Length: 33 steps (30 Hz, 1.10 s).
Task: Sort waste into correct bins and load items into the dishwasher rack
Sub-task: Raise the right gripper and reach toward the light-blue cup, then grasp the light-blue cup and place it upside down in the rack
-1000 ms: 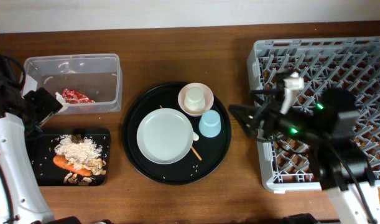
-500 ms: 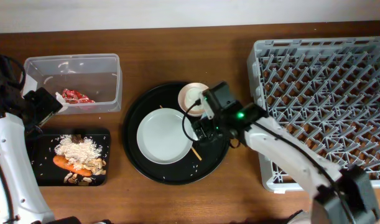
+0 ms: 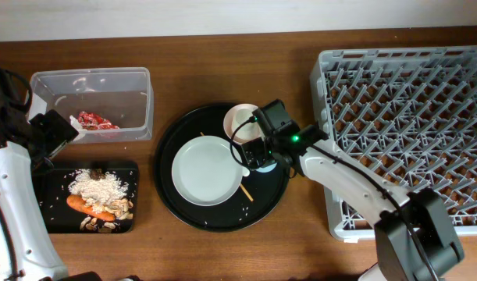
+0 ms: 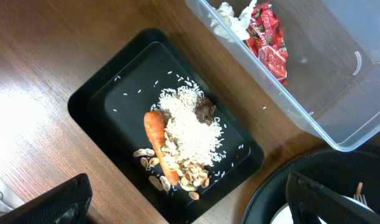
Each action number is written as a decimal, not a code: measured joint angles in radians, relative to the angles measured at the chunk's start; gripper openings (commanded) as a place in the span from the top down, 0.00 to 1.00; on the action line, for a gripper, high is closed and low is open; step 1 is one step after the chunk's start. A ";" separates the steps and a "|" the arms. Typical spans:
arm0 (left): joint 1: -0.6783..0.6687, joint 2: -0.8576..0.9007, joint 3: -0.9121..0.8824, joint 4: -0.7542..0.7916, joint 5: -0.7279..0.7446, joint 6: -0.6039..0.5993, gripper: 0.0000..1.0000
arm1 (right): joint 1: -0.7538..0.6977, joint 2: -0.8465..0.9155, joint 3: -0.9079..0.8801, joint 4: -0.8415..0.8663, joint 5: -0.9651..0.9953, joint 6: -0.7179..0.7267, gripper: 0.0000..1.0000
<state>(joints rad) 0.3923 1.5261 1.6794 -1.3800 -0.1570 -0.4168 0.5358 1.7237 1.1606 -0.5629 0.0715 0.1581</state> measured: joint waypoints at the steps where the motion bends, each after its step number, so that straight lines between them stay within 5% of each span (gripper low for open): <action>1: 0.000 0.000 0.000 0.000 0.000 0.000 0.01 | -0.003 0.010 0.000 0.000 0.000 0.001 0.07; 9: 0.000 0.000 0.000 0.000 0.000 0.000 0.01 | -0.003 0.018 0.000 0.034 -0.028 0.005 0.13; 21: 0.000 0.000 0.000 0.000 0.000 0.000 0.01 | -0.003 0.049 0.000 0.041 -0.054 0.019 0.39; 25: 0.000 0.000 0.000 0.000 0.000 0.000 0.01 | -0.003 0.036 0.000 0.017 -0.057 0.026 0.41; 33: 0.000 0.000 0.000 0.001 0.000 0.000 0.01 | -0.138 -0.303 0.054 -0.146 -0.077 0.026 0.39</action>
<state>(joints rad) 0.3923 1.5261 1.6794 -1.3792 -0.1570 -0.4168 0.3981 1.4204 1.2144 -0.7090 -0.0059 0.1844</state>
